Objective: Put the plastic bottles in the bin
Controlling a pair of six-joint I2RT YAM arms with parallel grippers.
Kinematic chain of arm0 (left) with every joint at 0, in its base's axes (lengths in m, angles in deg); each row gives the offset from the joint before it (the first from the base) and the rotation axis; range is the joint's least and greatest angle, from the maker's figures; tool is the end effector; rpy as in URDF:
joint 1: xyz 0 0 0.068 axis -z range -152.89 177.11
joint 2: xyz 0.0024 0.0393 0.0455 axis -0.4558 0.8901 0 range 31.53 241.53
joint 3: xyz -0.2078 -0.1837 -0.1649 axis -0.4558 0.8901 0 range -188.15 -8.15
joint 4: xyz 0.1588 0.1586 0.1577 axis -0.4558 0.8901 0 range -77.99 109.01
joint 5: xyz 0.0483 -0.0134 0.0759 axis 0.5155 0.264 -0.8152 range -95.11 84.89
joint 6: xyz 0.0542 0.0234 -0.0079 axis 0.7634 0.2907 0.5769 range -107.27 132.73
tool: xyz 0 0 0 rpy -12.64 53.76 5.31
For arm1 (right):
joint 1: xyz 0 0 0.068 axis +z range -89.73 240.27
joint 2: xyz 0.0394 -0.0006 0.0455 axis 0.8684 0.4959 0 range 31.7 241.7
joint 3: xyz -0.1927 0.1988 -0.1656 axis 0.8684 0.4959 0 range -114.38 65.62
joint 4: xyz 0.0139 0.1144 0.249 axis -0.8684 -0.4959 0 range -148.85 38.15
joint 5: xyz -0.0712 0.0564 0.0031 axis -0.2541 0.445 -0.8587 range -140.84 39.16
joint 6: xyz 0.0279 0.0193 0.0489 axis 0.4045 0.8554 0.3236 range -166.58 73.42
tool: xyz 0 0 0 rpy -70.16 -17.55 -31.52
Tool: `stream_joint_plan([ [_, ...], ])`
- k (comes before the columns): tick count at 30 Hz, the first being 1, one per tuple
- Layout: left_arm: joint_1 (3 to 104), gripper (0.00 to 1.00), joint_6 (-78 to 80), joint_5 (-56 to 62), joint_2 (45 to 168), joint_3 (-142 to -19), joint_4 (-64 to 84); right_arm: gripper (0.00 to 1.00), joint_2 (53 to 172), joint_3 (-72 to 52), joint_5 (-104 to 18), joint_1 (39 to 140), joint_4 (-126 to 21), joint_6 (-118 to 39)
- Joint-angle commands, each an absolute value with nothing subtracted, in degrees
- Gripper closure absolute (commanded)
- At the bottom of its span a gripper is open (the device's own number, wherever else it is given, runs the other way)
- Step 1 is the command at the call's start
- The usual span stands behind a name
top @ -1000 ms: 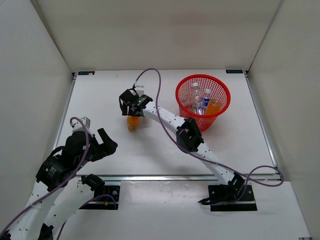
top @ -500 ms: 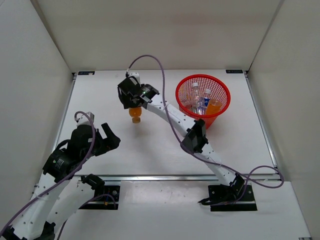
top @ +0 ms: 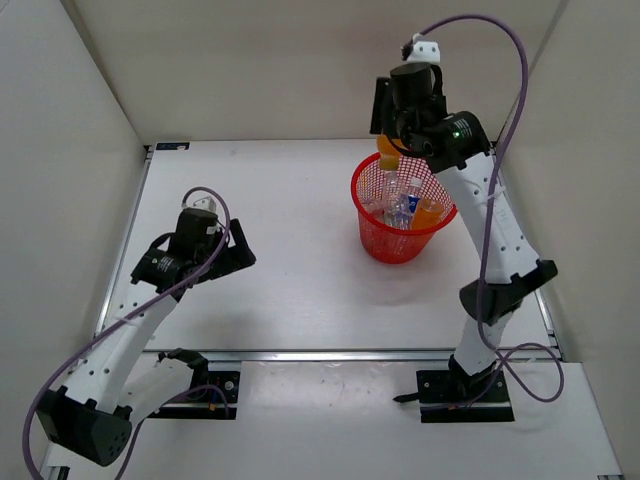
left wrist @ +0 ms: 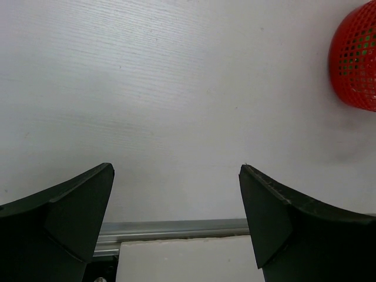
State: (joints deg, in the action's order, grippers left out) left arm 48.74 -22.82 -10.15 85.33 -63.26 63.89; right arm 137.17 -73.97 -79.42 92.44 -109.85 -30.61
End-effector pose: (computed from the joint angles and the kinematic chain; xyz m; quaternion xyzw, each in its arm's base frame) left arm 0.1554 -0.0575 0.3430 -0.1288 0.9317 -0.1250 0.3157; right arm 0.3390 0.1887 0.5667 0.0189 0.8230 0.0268 0.5670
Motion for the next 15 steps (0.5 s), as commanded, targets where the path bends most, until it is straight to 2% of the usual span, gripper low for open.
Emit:
stream_joint_plan([
  [1,47.07,0.01,-21.54,-6.62,86.89,-65.63,59.74,0.71,131.68,-58.09,-77.83,90.86,-105.40,-32.87],
  [4,46.36,0.01,-21.02,-5.29,90.84,-66.50,59.21,0.68,120.16,-33.34,-70.04,85.87,-90.59,-33.31],
  [5,46.10,0.01,-21.02,-6.33,92.16,-67.03,59.21,0.60,116.46,-30.04,-66.17,84.20,-84.96,-33.66],
  [6,45.23,0.02,-20.75,-6.78,93.05,-68.00,58.77,0.56,115.56,-24.96,-64.66,82.87,-80.81,-33.57],
  [8,43.91,0.01,-19.71,-6.26,96.38,-70.54,58.25,0.52,112.91,-21.40,-59.65,81.47,-78.06,-34.36],
  [10,43.64,0.02,-19.00,-7.13,99.80,-73.71,58.15,0.40,113.79,-21.39,-58.67,81.11,-78.22,-34.80],
  [11,43.98,0.01,-18.04,-7.57,102.26,-75.72,57.63,0.13,113.96,-21.57,-58.66,80.58,-79.09,-34.89],
  [12,43.47,0.02,-17.77,-7.75,103.50,-77.74,57.54,0.01,113.97,-21.57,-60.14,80.58,-79.45,-34.89],
  [15,42.15,0.01,-17.67,-4.68,109.21,-81.00,56.40,0.01,111.78,-20.26,-60.07,79.61,-78.93,-34.89],
])
